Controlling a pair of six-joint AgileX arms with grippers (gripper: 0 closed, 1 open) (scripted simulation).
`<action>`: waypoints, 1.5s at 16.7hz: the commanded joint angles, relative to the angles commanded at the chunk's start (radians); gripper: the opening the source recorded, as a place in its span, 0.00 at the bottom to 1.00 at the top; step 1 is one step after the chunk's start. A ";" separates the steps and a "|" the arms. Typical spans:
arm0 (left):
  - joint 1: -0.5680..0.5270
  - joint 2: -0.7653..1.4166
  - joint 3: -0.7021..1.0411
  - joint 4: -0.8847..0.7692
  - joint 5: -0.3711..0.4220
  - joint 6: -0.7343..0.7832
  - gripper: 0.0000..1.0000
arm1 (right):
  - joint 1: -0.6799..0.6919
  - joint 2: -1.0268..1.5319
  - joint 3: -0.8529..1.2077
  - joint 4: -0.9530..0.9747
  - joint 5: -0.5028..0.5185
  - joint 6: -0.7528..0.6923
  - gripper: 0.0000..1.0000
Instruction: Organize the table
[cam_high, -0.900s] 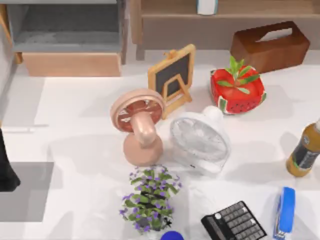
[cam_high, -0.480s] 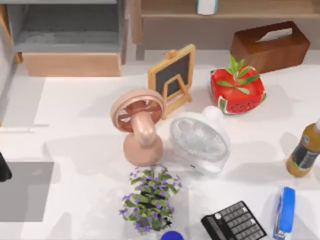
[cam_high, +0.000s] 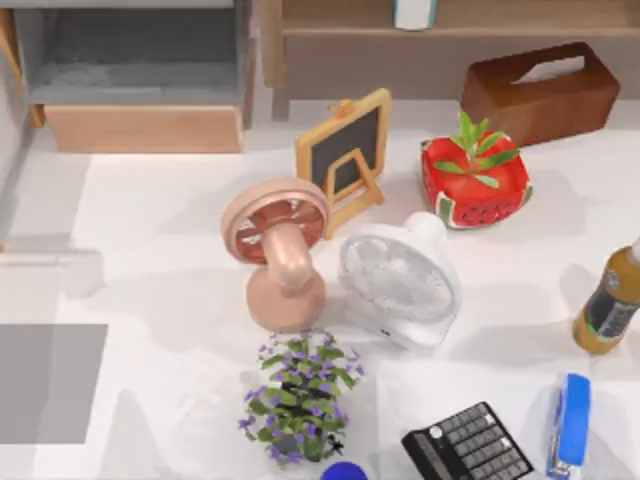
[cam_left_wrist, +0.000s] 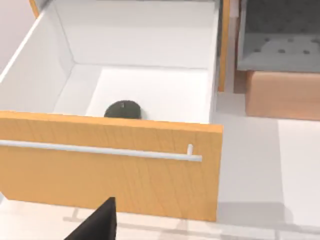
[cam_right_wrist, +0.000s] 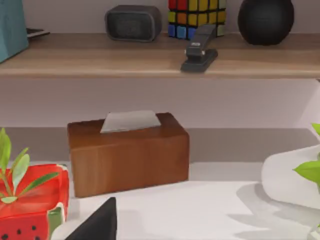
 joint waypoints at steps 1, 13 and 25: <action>0.014 0.095 0.088 -0.050 0.001 0.010 1.00 | 0.000 0.000 0.000 0.000 0.000 0.000 1.00; 0.158 1.288 1.232 -0.664 0.033 0.126 1.00 | 0.000 0.000 0.000 0.000 0.000 0.000 1.00; 0.178 1.893 1.850 -0.970 0.062 0.188 1.00 | 0.000 0.000 0.000 0.000 0.000 0.000 1.00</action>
